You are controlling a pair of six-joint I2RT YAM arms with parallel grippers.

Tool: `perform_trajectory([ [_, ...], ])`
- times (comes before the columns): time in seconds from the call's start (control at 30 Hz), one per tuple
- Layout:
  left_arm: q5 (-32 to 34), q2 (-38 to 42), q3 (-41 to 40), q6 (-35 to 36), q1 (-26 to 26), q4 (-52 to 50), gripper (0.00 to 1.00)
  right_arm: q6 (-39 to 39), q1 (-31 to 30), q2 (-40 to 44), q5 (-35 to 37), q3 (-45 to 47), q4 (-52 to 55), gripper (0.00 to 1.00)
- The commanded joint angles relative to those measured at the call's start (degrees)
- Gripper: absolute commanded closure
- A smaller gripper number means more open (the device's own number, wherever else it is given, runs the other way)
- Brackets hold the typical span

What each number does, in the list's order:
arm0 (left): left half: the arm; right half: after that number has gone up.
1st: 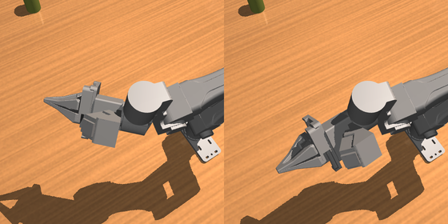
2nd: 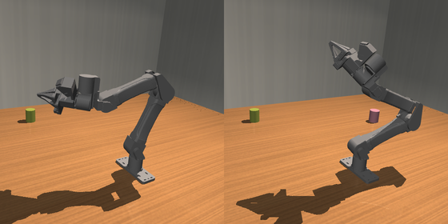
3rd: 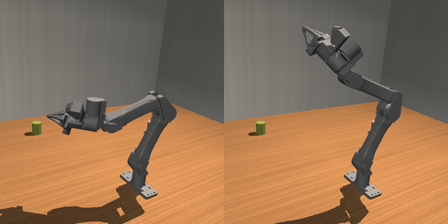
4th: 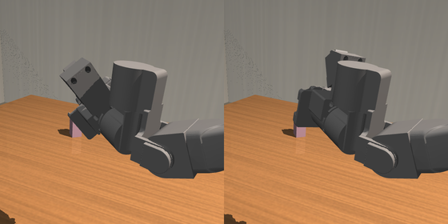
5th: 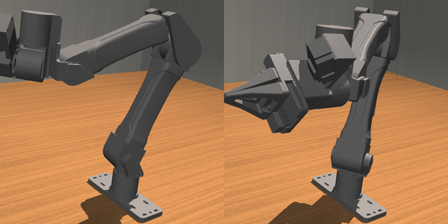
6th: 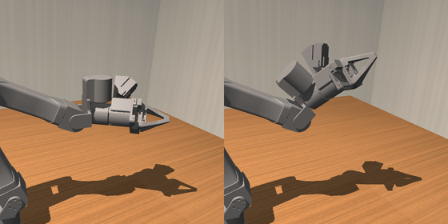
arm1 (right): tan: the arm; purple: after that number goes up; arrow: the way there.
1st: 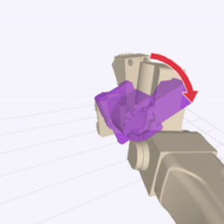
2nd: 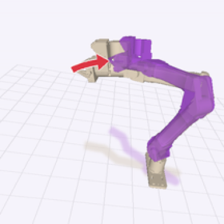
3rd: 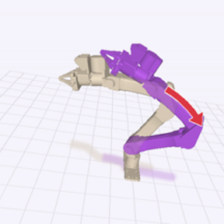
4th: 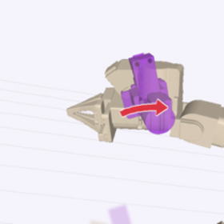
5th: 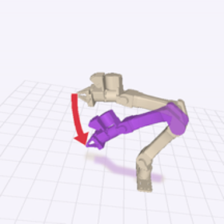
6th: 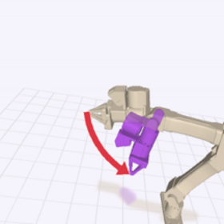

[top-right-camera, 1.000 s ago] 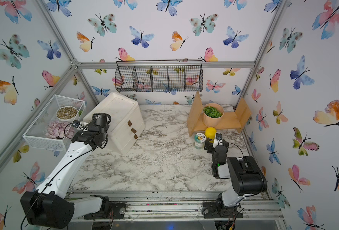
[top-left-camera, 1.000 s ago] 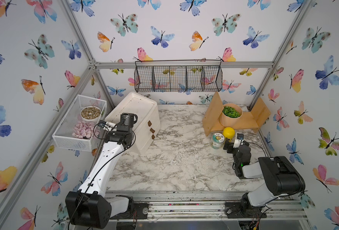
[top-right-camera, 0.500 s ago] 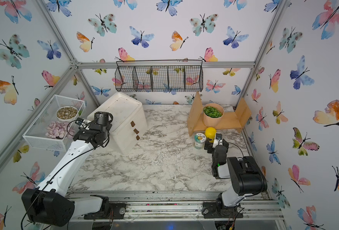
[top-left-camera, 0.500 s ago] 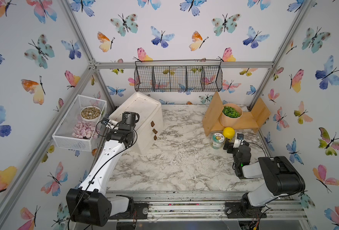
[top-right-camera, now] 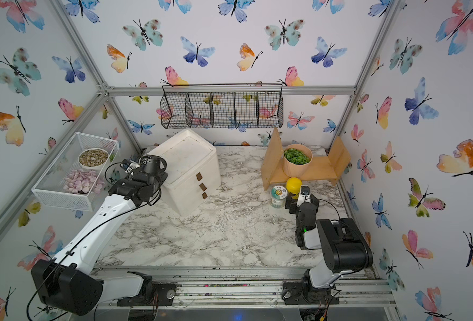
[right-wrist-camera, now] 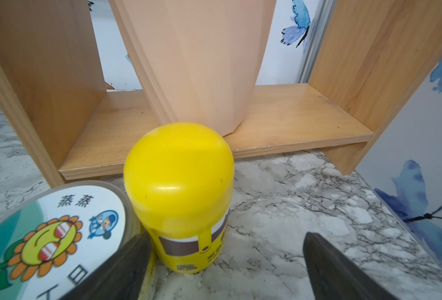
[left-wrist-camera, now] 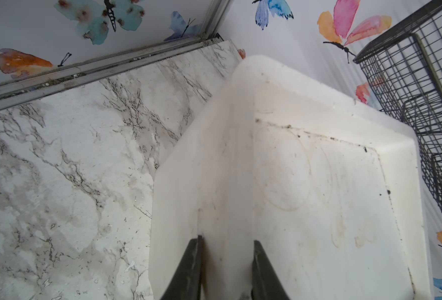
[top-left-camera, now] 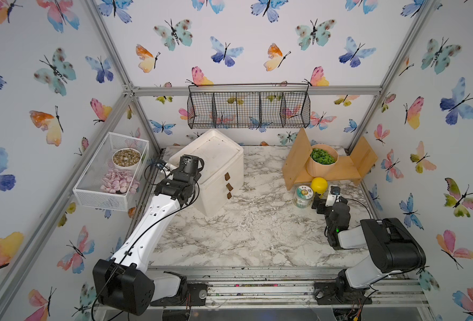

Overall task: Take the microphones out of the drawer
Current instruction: Adjust the storage box at the center of the board.

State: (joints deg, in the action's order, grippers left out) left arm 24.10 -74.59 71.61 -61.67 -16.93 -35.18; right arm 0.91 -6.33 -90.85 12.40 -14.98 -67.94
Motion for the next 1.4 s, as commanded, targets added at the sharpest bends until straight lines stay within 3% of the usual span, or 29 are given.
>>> perform_trajectory([
  [0.0,-14.72,-1.81,-0.08,-2.98,-2.27,6.94,0.76,0.67,0.26,1.85,1.25,0.35,-1.85,0.02],
  [0.2,-13.76,-1.15,-1.90,-0.93,-2.23,10.69,0.62,3.02,0.26,12.28,6.71,-8.85,23.14,0.02],
  [0.37,-13.58,-0.10,-2.55,2.62,-1.97,13.74,0.35,7.92,0.25,23.88,8.23,-14.12,39.50,0.02],
  [0.5,-11.39,3.33,-4.97,5.60,-1.72,16.25,0.16,11.27,0.21,32.02,0.07,-21.30,54.67,0.01],
  [0.6,-10.72,5.96,-5.61,9.96,-1.13,16.32,0.15,14.58,0.26,35.27,-6.65,-28.53,66.63,0.07],
  [0.73,-9.96,7.77,-5.48,17.92,-0.73,15.11,0.16,18.17,0.18,36.06,-22.66,-36.23,75.14,0.15],
  [0.83,-12.76,8.89,-7.30,22.53,0.00,15.91,0.15,23.53,0.01,35.30,-34.37,-38.36,75.21,0.21],
  [0.93,-17.04,9.78,-9.66,25.06,1.07,16.71,0.14,29.57,-1.75,35.56,-38.81,-37.64,71.61,0.23],
  [1.2,-37.62,7.52,-13.35,21.29,11.81,18.79,0.11,32.00,-23.55,26.64,-32.98,-41.38,64.50,0.26],
  [1.37,-39.61,6.65,-12.19,22.77,14.67,16.56,0.12,34.86,-31.22,17.38,-33.46,-42.88,56.20,0.27],
])
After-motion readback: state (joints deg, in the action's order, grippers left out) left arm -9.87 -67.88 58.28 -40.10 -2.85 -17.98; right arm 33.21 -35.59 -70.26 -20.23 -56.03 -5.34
